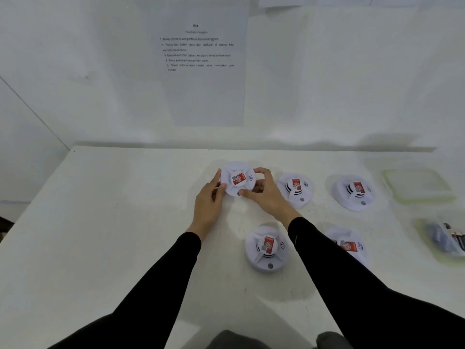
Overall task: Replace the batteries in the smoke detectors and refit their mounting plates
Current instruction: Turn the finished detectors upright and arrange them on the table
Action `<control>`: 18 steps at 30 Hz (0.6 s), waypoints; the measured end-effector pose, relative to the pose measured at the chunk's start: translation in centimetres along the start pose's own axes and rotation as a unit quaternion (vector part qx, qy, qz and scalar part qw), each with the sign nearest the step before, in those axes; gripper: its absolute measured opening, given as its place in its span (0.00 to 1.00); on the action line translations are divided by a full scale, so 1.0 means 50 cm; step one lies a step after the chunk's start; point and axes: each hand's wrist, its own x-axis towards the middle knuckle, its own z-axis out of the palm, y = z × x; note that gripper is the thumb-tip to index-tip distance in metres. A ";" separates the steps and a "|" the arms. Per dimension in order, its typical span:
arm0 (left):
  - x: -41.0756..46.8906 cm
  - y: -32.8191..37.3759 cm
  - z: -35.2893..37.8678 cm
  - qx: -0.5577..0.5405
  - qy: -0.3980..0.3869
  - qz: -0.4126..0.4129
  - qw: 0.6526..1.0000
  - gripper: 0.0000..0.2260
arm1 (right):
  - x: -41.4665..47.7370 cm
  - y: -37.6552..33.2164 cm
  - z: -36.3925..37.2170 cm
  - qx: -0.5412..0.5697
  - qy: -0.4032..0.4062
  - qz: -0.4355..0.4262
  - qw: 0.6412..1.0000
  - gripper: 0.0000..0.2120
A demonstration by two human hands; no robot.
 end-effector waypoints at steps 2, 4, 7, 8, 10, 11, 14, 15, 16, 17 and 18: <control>0.003 -0.005 0.000 0.000 -0.001 0.002 1.000 0.20 | 0.001 0.006 0.003 0.002 0.011 -0.006 1.000 0.30; 0.007 -0.008 0.001 0.004 -0.003 0.006 1.000 0.20 | 0.001 0.012 0.005 0.006 0.018 -0.012 1.000 0.31; 0.009 -0.012 0.002 0.003 -0.002 0.007 1.000 0.20 | 0.001 0.015 0.005 0.013 0.021 -0.020 1.000 0.30; 0.008 -0.012 0.002 -0.002 0.000 0.007 1.000 0.20 | 0.000 0.015 0.004 0.016 0.020 -0.021 0.999 0.30; 0.008 -0.013 0.003 -0.008 0.002 0.008 1.000 0.20 | 0.000 0.014 0.004 0.019 0.019 -0.023 0.999 0.31; 0.008 -0.013 0.004 -0.010 0.003 0.008 1.000 0.20 | 0.000 0.014 0.004 0.021 0.018 -0.024 0.999 0.31; 0.007 -0.012 0.006 -0.011 0.009 0.011 1.000 0.20 | 0.001 0.015 0.004 0.024 0.016 -0.023 0.999 0.31; 0.007 -0.012 0.006 -0.011 0.011 0.012 1.000 0.20 | 0.001 0.015 0.003 0.023 0.015 -0.023 0.999 0.31; 0.006 -0.011 0.006 -0.013 0.012 0.012 1.000 0.20 | 0.002 0.016 0.004 0.023 0.015 -0.022 0.999 0.31; 0.006 -0.012 0.006 -0.014 0.013 0.012 1.000 0.20 | 0.002 0.015 0.004 0.023 0.015 -0.021 0.999 0.31; 0.006 -0.013 0.006 -0.016 0.014 0.012 1.000 0.20 | 0.002 0.015 0.004 0.023 0.014 -0.021 0.999 0.31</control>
